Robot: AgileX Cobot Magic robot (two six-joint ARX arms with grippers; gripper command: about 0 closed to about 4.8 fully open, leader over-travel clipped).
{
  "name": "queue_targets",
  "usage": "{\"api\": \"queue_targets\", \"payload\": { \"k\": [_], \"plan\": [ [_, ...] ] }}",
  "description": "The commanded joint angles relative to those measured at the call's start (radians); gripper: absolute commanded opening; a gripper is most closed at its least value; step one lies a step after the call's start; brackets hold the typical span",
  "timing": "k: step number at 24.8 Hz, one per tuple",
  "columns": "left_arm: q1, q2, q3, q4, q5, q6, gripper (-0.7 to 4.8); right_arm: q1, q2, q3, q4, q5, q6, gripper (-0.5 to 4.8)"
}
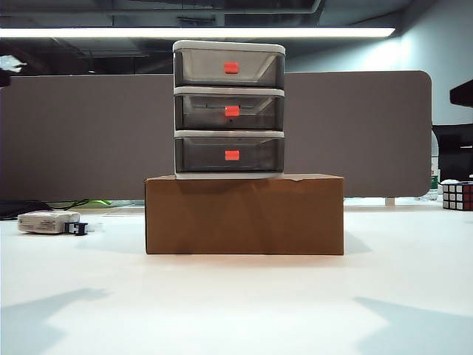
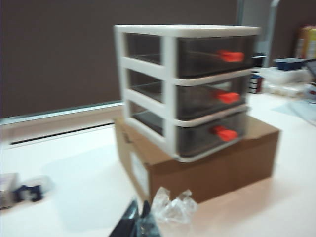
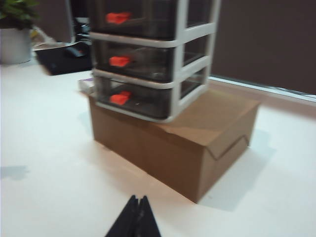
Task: Open the second layer of the drawer on the table, pick up the earphone case on the table and put it in, and finally close the drawer.
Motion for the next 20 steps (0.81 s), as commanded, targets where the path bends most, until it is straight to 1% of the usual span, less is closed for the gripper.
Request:
{"api": "queue_targets", "payload": {
  "k": [1, 3, 4, 5, 6, 7, 8, 11, 14, 20],
  "plan": [
    [0.228, 0.0, 0.006, 0.013, 0.235, -0.018, -0.06, -0.075, -0.002, -0.006, 0.017, 0.004, -0.008, -0.05],
    [0.361, 0.0, 0.006, 0.017, 0.299, -0.069, -0.06, -0.13, -0.002, -0.006, 0.017, -0.008, -0.011, -0.05],
    [0.477, 0.0, 0.006, 0.025, 0.36, -0.091, -0.06, -0.184, -0.002, -0.006, 0.017, -0.011, -0.011, -0.05],
    [0.546, 0.0, 0.006, 0.035, 0.403, -0.101, -0.06, -0.218, -0.002, -0.006, 0.017, -0.01, -0.011, -0.05],
    [0.645, 0.0, 0.006, 0.05, 0.457, -0.126, -0.06, -0.27, -0.002, -0.006, 0.018, -0.01, -0.011, -0.05],
    [0.732, 0.0, 0.006, 0.062, 0.491, -0.146, -0.06, -0.323, -0.002, -0.006, 0.017, -0.002, -0.011, -0.05],
    [0.782, 0.0, 0.006, 0.068, 0.496, -0.17, -0.06, -0.365, -0.002, -0.006, 0.018, 0.027, -0.011, -0.05],
    [0.797, 0.0, 0.006, 0.067, 0.492, -0.182, -0.06, -0.408, -0.002, -0.006, 0.022, 0.058, -0.01, -0.05],
    [0.795, 0.0, 0.006, 0.066, 0.491, -0.184, -0.06, -0.418, -0.002, -0.006, 0.049, 0.066, -0.01, -0.05],
    [0.795, 0.0, 0.006, 0.063, 0.4, -0.183, -0.06, -0.413, -0.002, -0.004, 0.124, 0.214, -0.005, -0.05]
  ]
}}
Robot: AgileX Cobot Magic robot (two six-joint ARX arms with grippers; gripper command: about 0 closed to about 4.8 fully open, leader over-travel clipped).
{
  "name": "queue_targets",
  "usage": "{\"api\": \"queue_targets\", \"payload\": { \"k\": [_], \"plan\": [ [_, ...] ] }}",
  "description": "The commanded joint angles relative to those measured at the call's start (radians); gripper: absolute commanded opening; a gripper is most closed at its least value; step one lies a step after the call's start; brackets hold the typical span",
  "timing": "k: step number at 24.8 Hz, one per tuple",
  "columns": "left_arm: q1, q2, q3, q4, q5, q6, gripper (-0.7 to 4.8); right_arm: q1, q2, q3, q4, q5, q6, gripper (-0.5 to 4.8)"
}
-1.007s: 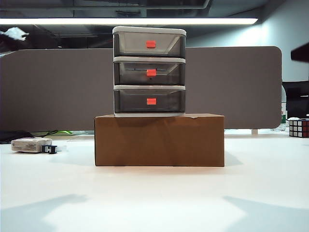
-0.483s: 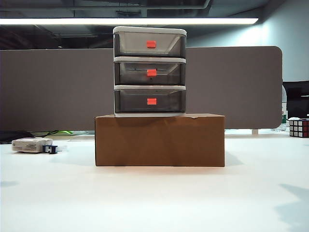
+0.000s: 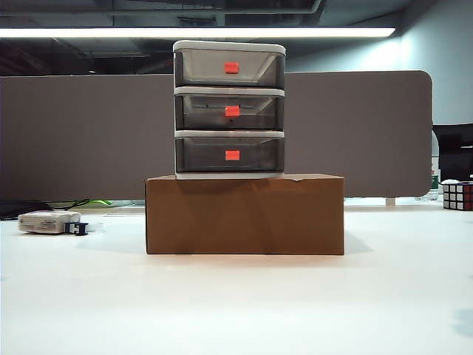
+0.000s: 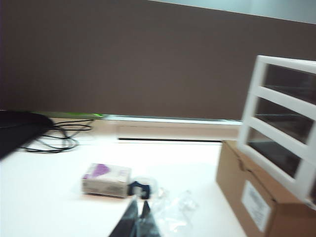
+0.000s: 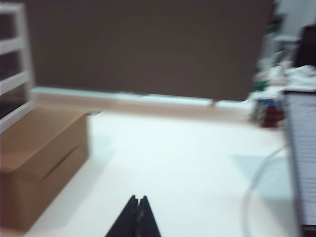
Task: Open the second layer of the drawer on the table, pick up the earphone case on the table and put it in, and finally close the drawer.
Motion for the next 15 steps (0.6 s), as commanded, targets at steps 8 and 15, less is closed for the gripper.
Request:
{"api": "queue_targets", "payload": {
  "k": [8, 15],
  "plan": [
    [-0.027, 0.001, 0.006, -0.007, -0.049, -0.033, -0.06, 0.0, -0.002, -0.004, 0.045, 0.045, 0.0, -0.05],
    [-0.174, 0.001, 0.006, -0.007, -0.175, -0.025, -0.06, 0.002, -0.002, -0.004, 0.037, 0.031, 0.0, -0.05]
  ]
}}
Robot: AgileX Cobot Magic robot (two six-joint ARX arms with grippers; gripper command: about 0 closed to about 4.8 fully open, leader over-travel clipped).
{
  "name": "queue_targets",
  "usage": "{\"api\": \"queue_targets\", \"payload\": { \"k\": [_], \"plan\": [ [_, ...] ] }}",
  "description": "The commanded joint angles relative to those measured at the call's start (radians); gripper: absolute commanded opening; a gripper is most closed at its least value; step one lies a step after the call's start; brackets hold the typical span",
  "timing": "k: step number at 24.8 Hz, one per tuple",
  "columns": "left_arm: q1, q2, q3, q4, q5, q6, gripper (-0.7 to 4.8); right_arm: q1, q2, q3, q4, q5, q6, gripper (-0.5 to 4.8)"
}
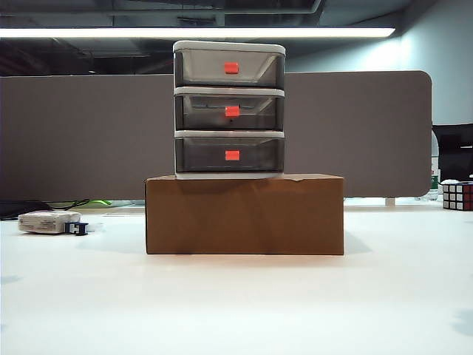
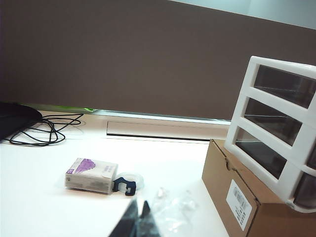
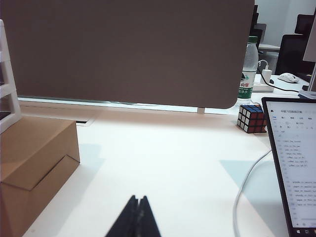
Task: Open the second layer of the drawer on the table, pick up the earphone case on the table and put it in, and finally close the drawer.
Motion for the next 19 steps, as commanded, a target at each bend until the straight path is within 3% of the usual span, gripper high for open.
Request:
{"api": "queue_targets", "payload": {
  "k": [1, 19],
  "plan": [
    [-0.04, 0.001, 0.006, 0.005, -0.062, 0.002, -0.06, 0.0, -0.002, -0.004, 0.013, -0.001, 0.0, -0.05],
    [-0.058, 0.001, 0.006, 0.003, -0.06, -0.001, -0.05, 0.0, -0.002, -0.004, 0.013, -0.001, 0.0, -0.05]
  ]
}}
